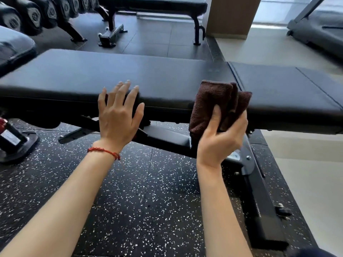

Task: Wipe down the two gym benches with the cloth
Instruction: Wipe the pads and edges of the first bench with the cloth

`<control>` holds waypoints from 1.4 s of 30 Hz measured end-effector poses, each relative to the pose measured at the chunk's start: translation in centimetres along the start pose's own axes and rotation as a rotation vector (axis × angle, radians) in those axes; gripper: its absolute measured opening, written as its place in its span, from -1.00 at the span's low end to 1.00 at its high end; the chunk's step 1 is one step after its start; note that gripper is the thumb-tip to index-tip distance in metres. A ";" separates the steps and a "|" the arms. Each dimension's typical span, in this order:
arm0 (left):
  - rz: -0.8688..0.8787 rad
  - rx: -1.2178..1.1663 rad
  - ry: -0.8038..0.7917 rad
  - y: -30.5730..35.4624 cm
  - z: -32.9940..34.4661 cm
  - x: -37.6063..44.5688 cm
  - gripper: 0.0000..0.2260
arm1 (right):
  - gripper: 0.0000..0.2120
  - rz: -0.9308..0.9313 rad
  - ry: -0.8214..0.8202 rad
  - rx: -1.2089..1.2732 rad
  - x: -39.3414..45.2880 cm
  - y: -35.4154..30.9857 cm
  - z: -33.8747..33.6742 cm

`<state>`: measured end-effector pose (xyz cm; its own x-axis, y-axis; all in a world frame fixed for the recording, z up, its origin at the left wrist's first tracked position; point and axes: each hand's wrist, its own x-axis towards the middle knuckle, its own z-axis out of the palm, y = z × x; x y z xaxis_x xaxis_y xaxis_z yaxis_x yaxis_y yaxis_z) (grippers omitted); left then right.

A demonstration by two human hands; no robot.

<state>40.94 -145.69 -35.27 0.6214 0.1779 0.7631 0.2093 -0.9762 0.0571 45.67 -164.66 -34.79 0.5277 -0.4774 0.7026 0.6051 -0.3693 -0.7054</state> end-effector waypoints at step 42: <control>-0.033 -0.012 0.097 -21.6 -3.5 0.4 -0.69 | -0.58 -0.070 -0.311 0.025 -14.7 -13.9 11.9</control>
<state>33.99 -125.00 -33.94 0.5384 0.1976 0.8192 0.2193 -0.9715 0.0902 36.59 -143.05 -34.17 0.6393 -0.1833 0.7468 0.6585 -0.3709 -0.6548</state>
